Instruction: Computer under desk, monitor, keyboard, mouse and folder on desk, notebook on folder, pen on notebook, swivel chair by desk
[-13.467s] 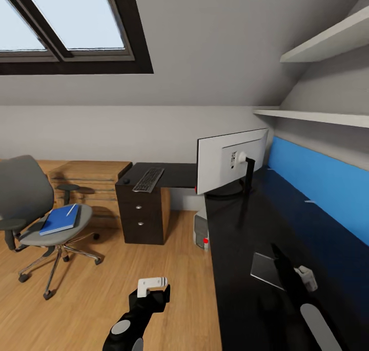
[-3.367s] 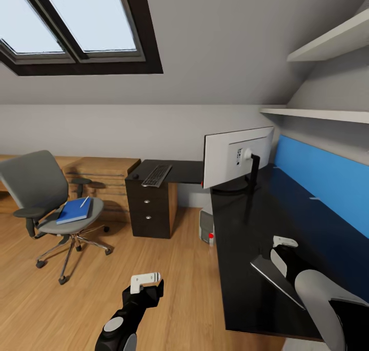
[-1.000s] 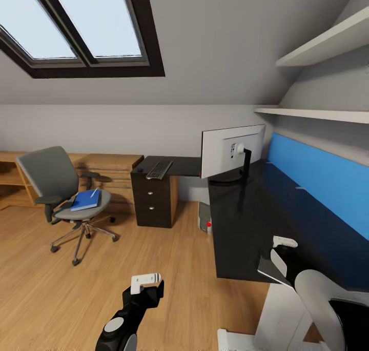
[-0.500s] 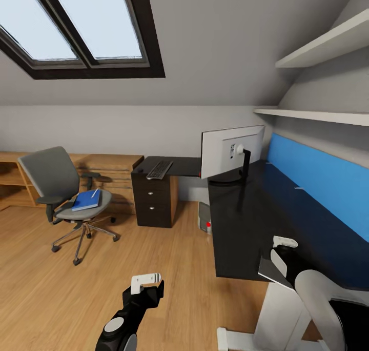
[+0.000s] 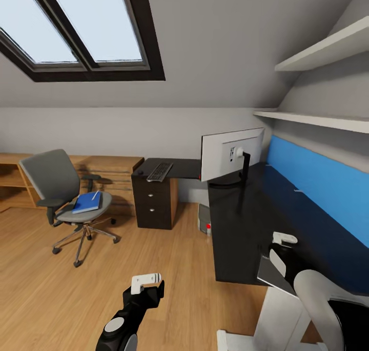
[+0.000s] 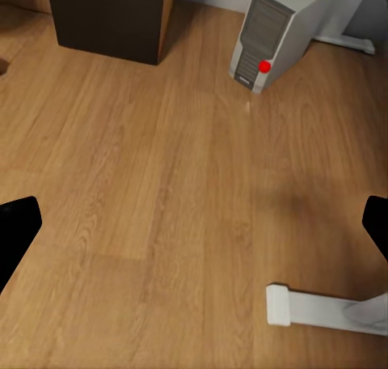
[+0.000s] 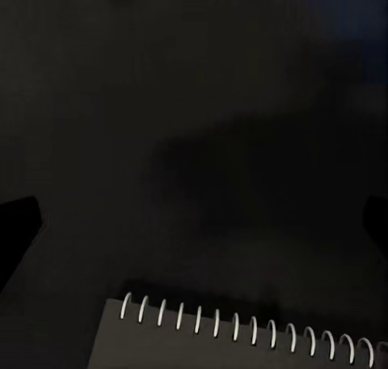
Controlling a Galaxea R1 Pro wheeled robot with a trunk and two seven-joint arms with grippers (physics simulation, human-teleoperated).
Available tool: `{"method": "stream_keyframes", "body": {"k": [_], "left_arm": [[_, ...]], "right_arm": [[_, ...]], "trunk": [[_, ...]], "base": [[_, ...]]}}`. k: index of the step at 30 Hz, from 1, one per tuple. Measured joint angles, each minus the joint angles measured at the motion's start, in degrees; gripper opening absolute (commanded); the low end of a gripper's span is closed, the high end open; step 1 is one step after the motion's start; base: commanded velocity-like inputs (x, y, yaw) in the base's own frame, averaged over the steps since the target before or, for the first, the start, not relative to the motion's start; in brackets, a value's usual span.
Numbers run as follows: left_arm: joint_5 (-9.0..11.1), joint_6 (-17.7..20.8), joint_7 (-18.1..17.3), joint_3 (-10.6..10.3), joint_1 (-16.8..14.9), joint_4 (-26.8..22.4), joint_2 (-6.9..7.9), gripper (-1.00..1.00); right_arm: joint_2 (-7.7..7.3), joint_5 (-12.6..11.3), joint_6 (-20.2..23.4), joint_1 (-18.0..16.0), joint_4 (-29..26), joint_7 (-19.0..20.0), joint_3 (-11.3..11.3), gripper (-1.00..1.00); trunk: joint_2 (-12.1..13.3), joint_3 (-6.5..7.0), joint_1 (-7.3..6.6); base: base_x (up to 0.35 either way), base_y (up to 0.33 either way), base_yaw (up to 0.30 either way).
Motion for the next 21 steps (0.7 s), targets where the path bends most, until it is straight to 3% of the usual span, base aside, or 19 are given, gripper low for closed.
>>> {"method": "stream_keyframes", "body": {"k": [6,11,17,21], "left_arm": [[0.0,0.0,0.0,0.0,0.0,0.1,-0.07,1.0],[0.0,0.0,0.0,0.0,0.0,0.1,-0.04,1.0],[0.0,0.0,0.0,0.0,0.0,0.1,0.01,1.0],[-0.1,0.0,0.0,0.0,0.0,0.1,0.06,1.0]], "right_arm": [[0.0,0.0,-0.1,0.0,-0.8,0.1,0.0,1.0],[0.01,-0.1,0.2,0.3,-3.2,0.1,0.0,1.0],[0.14,-0.3,5.8,6.9,-17.1,0.1,0.0,1.0],[1.24,-0.6,14.0,18.1,-38.8,0.1,0.0,1.0]], "trunk": [[2.4,1.08,-1.32],[2.4,1.08,-1.32],[2.4,1.08,-1.32],[2.4,1.08,-1.33]], "base": [[0.0,0.0,0.0],[0.0,0.0,0.0],[0.0,0.0,0.0],[0.0,0.0,0.0]]}}
